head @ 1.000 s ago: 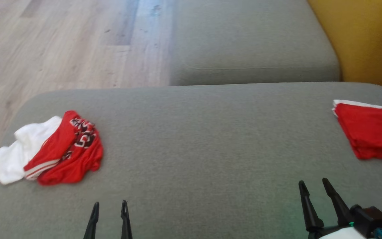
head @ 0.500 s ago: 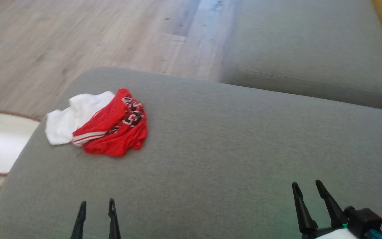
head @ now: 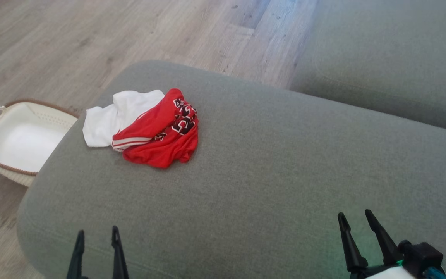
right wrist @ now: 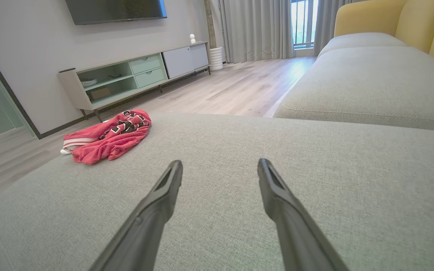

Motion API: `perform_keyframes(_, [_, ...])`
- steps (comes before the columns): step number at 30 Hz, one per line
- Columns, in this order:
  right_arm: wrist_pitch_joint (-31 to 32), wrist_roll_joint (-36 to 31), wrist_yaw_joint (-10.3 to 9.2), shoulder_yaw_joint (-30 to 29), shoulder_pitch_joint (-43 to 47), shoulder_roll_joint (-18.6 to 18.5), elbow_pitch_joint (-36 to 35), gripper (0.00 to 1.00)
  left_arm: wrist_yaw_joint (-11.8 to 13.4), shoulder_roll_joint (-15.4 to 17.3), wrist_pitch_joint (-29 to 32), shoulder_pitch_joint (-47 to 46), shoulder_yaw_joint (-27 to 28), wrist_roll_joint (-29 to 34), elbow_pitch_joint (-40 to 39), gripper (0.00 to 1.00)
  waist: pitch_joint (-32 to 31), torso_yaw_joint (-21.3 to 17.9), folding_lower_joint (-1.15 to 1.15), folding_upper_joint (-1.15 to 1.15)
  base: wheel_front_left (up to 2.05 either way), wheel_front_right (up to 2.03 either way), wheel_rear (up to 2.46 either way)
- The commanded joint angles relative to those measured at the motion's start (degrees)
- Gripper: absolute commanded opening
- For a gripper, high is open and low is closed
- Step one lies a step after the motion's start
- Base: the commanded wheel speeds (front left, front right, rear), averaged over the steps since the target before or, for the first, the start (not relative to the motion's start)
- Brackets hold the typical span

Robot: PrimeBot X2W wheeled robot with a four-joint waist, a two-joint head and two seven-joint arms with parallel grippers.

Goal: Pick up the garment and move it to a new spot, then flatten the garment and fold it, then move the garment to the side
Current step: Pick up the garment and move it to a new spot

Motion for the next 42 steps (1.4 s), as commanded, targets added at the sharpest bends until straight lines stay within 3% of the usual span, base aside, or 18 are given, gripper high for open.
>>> perform_keyframes(1, [-0.78, 0.12, 0.39, 0.99, -2.36, -1.48, -1.58, 1.00, 0.21, -0.20, -0.14, -3.09, 2.51, 0.65, -2.09, 1.00, 1.14, -0.17, 0.00, 0.00, 0.00, 0.00, 0.00])
perform_keyframes(6, [-0.78, -0.31, 0.39, 1.60, -3.42, -4.46, -2.10, 1.00, -1.23, 0.75, -0.14, -8.22, 3.30, 0.98, -3.24, 1.00, 6.58, -1.45, 0.00, 0.00, 0.00, 0.00, 0.00])
perform_keyframes(12, [-0.78, -0.78, 0.39, 2.15, -8.07, -10.61, -3.82, 1.00, -3.17, 2.33, 0.02, -21.33, 4.66, -0.11, -1.25, 1.00, 16.43, -3.46, 0.00, 0.00, 0.00, 0.00, 0.00])
perform_keyframes(21, [-0.78, -0.32, 0.39, 2.77, -15.71, -18.47, -6.68, 1.00, -6.07, 7.39, 11.84, -44.87, 6.89, -2.89, 10.61, 1.00, 27.12, -5.27, 0.00, 0.00, 0.00, 0.00, 0.00])
perform_keyframes(31, [-0.78, 0.26, 0.39, 3.25, -18.93, -21.16, -7.61, 1.00, -9.66, 9.92, 23.34, -55.91, 8.24, -7.74, 27.22, 1.00, 30.94, -6.77, 0.00, 0.00, 0.00, 0.00, 0.00])
perform_keyframes(40, [-0.78, 0.15, 0.39, 3.43, -19.78, -21.55, -8.06, 1.00, -11.33, 9.13, 23.38, -57.86, 8.47, -10.42, 39.97, 1.00, 33.30, -7.55, 0.00, 0.00, 0.00, 0.00, 0.00])
perform_keyframes(41, [-0.78, 0.14, 0.39, 3.38, -19.92, -21.62, -8.04, 1.00, -11.36, 8.99, 22.54, -58.16, 8.42, -10.47, 40.90, 0.85, 33.43, -7.59, 0.00, 0.00, 0.00, 0.00, 0.00])
perform_keyframes(42, [-0.78, 0.10, 0.39, 3.37, -20.33, -21.69, -8.00, 1.00, -11.46, 9.12, 20.47, -58.87, 8.34, -10.40, 42.76, 0.00, 33.63, -7.69, 0.00, 0.00, 0.00, 0.00, 0.00])
